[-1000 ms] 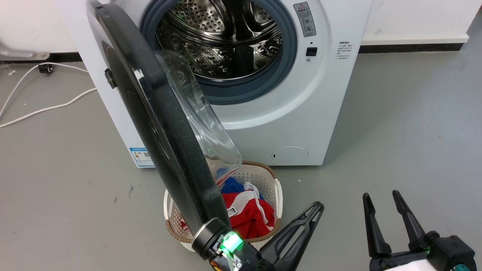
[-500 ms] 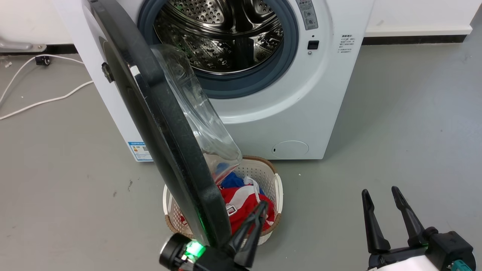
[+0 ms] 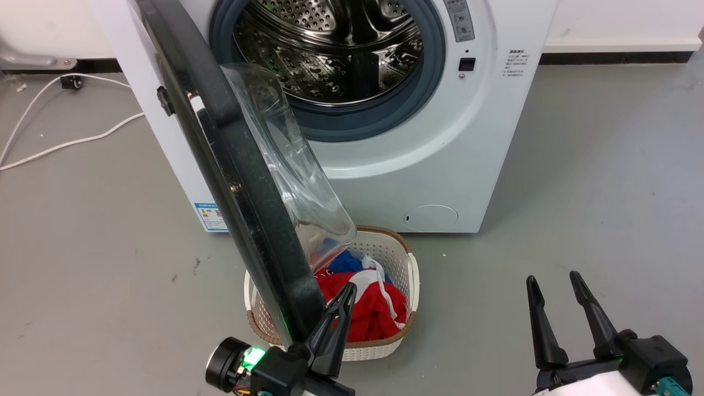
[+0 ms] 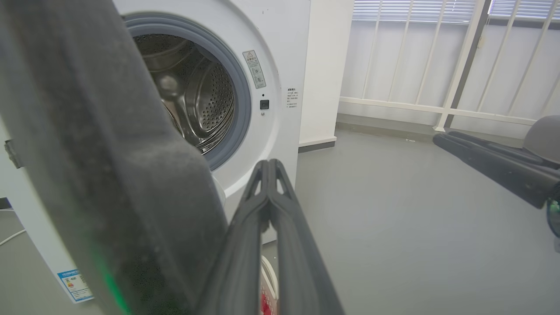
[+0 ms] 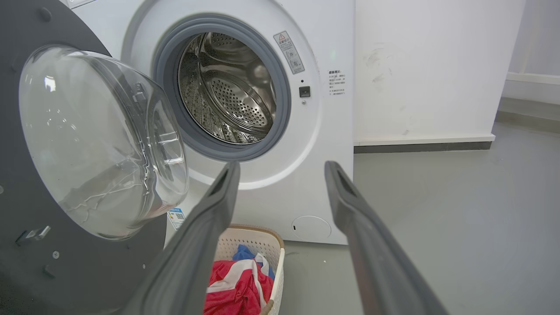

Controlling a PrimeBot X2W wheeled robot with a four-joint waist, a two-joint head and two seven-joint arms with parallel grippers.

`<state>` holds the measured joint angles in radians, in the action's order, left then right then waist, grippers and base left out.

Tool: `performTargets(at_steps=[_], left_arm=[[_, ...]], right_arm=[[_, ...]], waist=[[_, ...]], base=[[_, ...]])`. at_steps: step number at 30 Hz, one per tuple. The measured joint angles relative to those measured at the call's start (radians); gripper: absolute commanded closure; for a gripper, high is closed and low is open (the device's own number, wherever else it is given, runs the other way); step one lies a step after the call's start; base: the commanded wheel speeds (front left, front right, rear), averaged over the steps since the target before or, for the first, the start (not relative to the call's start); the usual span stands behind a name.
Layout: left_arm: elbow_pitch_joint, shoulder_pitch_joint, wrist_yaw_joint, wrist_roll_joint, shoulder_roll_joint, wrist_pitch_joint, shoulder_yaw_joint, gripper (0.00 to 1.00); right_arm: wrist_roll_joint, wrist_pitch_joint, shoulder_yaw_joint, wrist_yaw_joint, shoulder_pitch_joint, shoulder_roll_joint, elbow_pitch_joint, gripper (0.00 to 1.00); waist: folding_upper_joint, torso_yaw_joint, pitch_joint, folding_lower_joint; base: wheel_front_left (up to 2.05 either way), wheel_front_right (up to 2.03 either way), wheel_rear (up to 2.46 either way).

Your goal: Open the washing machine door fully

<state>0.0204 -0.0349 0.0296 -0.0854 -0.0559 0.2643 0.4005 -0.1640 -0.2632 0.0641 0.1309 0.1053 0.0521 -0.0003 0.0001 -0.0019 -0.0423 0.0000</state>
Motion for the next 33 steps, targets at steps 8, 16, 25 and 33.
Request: performTargets(at_steps=[8, 16, 25, 33], left_arm=[[0.004, -0.033, -0.002, 0.002, 0.003, 0.000, -0.047, 1.00], [0.022, -0.090, -0.013, 0.005, 0.003, 0.002, -0.092, 1.00], [0.037, -0.139, -0.030, 0.004, 0.003, 0.002, -0.157, 1.00], [0.037, -0.142, -0.031, 0.004, -0.006, 0.002, -0.230, 1.00]], right_arm=[[-0.001, 0.000, 0.010, 0.000, 0.003, 0.000, 0.005, 0.00], [-0.001, 0.000, 0.013, 0.000, 0.017, 0.000, 0.009, 0.00], [-0.004, 0.000, 0.010, 0.000, 0.029, 0.000, 0.012, 0.00], [-0.002, 0.000, 0.010, 0.000, 0.031, 0.000, 0.014, 0.00]], waist=[[0.0000, 0.038, 0.011, 0.0000], [0.0000, 0.079, 0.018, 0.0000], [0.0000, 0.140, 0.025, 0.0000], [0.0000, 0.207, 0.018, 0.0000]], base=[[0.00, 0.00, 0.00], [0.00, 0.00, 0.00], [0.00, 0.00, 0.00], [0.00, 0.00, 0.00]])
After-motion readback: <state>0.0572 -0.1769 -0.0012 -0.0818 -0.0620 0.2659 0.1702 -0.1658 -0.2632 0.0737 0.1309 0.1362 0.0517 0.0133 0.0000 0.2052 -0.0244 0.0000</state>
